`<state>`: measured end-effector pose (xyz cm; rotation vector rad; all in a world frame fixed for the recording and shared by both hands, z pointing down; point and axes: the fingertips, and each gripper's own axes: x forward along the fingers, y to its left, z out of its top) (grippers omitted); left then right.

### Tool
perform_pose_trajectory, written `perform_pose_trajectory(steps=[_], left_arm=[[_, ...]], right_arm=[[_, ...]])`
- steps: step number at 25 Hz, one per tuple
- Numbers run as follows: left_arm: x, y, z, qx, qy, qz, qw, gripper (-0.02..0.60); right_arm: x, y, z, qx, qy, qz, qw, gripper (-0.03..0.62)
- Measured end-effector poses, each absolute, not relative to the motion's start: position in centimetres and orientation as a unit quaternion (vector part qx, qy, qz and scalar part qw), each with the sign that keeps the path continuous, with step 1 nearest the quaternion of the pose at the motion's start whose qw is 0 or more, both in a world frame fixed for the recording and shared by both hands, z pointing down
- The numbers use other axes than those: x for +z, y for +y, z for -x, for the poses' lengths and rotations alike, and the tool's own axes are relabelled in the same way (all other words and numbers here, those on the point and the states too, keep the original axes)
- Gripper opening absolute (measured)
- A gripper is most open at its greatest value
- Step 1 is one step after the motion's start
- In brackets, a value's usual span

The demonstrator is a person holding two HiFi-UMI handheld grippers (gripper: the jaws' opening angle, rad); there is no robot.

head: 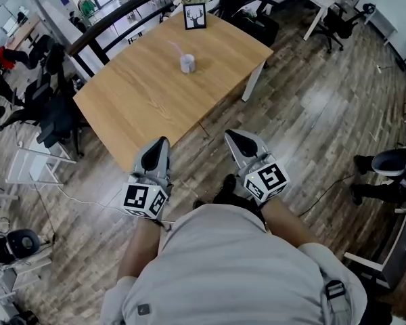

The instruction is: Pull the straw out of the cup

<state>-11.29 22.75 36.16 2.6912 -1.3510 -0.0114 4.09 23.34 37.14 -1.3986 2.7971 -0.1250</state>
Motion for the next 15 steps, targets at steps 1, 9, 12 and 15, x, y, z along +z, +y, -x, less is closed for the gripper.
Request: perform_pose_trajectory(steps=[1, 9, 12, 15], left_arm=[[36.3, 22.0, 10.6, -0.003, -0.447, -0.892, 0.066, 0.005], [37.8, 15.2, 3.1, 0.003, -0.433, -0.898, 0.078, 0.005], [38.3, 12.5, 0.5, 0.005, -0.434, -0.898, 0.076, 0.005], [38.4, 10.7, -1.7, 0.004, -0.436, -0.897, 0.079, 0.005]], right_arm=[[37.3, 22.7, -4.7, -0.043, 0.894, 0.446, 0.006, 0.009], [38.0, 16.1, -10.7, -0.049, 0.899, 0.435, 0.000, 0.009], [38.2, 13.6, -13.1, -0.047, 0.904, 0.426, -0.002, 0.009], [37.8, 11.6, -15.2, -0.049, 0.907, 0.419, 0.005, 0.009]])
